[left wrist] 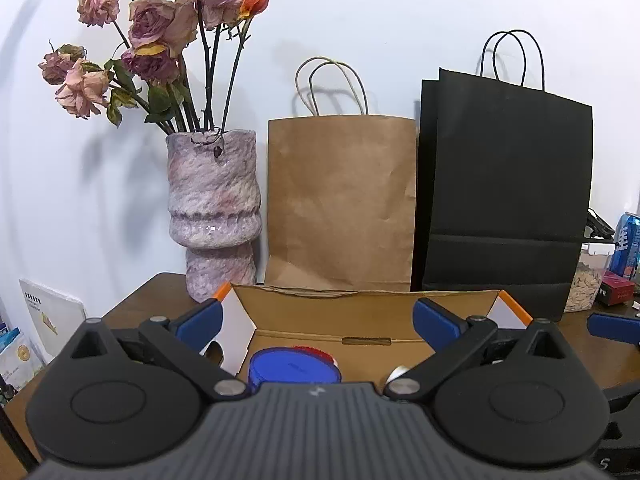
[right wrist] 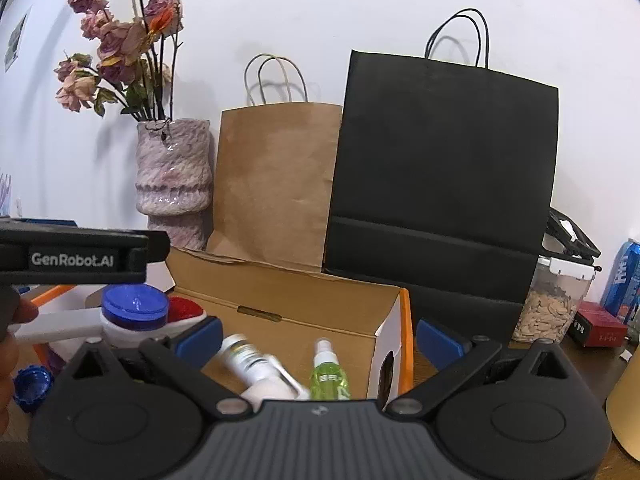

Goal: Organize rigid objects
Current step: 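Lower and open both tools to drop the tape roll and spray bottle into the box, then move both tools back toward the remaining items on the table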

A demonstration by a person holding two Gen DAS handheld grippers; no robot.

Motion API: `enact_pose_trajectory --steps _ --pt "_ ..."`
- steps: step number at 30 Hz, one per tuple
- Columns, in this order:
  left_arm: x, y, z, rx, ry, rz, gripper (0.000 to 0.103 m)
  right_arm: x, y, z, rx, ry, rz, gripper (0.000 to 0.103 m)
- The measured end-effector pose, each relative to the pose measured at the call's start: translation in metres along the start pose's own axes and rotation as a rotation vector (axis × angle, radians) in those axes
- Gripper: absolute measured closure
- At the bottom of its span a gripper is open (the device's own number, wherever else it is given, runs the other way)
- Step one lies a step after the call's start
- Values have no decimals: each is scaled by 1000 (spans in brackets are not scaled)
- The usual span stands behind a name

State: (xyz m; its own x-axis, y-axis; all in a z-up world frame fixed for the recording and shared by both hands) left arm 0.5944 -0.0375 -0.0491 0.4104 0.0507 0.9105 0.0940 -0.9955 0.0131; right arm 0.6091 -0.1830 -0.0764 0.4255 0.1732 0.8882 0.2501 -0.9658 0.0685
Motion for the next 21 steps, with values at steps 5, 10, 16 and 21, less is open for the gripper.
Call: enact_pose_trajectory --steps 5,10,16,21 --pt "-3 1 0 1 -11 9 0 0 6 -1 -28 8 22 0" --pt "-4 -2 -7 8 -18 6 0 -1 13 -4 -41 8 58 0" --pt "-6 -5 -22 1 -24 10 0 -7 14 -23 -68 18 47 0" --pt "-11 -7 -39 -8 -16 22 0 -16 13 -40 -62 11 52 0"
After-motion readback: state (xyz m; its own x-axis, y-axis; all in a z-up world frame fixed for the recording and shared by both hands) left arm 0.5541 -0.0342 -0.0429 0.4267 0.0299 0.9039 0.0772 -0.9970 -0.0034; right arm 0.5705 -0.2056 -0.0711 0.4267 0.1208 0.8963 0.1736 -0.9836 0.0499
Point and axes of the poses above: each gripper's, at about its wrist camera, not at the fingertips, and z roughly the way its jaws point, y to its right, x to its top, the point moved 9 cm from there along z, roughly the way its jaws point, and after that the axes turned 6 degrees about -y, right-handed, at the moved point
